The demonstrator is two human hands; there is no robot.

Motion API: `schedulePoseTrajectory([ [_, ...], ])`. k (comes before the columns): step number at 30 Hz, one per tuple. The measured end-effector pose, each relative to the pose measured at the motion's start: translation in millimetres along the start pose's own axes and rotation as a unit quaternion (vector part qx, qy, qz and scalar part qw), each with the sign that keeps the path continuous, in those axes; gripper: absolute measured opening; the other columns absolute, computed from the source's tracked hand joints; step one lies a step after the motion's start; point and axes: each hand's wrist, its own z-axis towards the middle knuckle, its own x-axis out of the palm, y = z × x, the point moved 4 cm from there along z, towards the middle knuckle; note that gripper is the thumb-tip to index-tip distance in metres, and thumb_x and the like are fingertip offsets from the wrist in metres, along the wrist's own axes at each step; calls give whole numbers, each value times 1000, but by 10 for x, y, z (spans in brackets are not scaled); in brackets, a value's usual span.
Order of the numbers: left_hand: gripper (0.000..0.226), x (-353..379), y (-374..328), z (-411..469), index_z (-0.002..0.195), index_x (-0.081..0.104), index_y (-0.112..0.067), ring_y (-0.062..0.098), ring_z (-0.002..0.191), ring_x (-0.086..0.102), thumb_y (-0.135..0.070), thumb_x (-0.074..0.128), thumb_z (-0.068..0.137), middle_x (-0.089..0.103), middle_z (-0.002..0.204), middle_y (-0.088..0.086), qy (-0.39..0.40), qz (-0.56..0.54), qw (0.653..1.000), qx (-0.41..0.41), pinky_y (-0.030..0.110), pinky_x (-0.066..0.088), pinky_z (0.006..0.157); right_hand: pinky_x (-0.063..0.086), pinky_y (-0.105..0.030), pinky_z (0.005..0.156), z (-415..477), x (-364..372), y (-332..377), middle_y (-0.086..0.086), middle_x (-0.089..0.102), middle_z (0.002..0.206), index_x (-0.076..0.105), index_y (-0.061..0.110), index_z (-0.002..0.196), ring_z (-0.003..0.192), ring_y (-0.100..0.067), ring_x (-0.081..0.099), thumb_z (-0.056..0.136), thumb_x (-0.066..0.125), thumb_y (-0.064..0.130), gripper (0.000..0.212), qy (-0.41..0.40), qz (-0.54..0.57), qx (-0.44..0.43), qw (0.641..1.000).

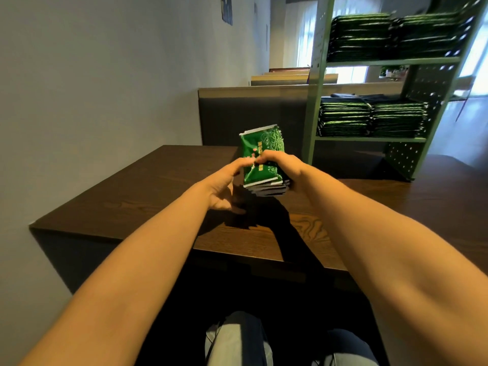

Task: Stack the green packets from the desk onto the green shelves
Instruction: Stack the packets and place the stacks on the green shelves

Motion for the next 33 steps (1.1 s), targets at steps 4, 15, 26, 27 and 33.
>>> schedulePoseTrajectory([
  [4,76,192,161,-147,128,64,-18,34,118,61,-59,78,65,68,122,16,2,-76,997,21,53,43,103,58,-55,95,-190,189,-148,-19,77,110,72,10,120,98,-38,76,42,88,44,86,-21,157,-7,987],
  [15,69,365,125,-113,121,66,-19,31,109,66,-56,79,64,73,109,11,-56,-156,981,97,52,44,104,55,-57,98,-140,453,-175,-17,76,115,70,15,127,105,-38,74,45,91,47,91,-14,296,-27,955],
  [26,52,-100,-599,581,131,58,-14,32,113,65,-29,71,83,65,128,18,-144,-271,941,142,40,58,82,54,-52,102,913,654,273,-12,77,116,70,18,128,108,-33,74,43,93,55,95,14,337,23,941],
  [27,43,-95,-694,512,129,60,-14,31,114,65,-28,65,89,64,128,17,-141,-273,942,135,38,58,82,54,-53,102,912,674,364,-13,77,116,70,18,128,108,-34,74,40,94,57,99,16,333,29,943],
  [33,64,-211,-1447,-55,127,62,-15,31,107,68,-30,76,67,67,123,17,-227,-248,937,90,42,58,76,51,-54,105,547,796,1169,-14,74,123,68,18,132,115,-34,71,43,95,55,100,65,332,86,937],
])
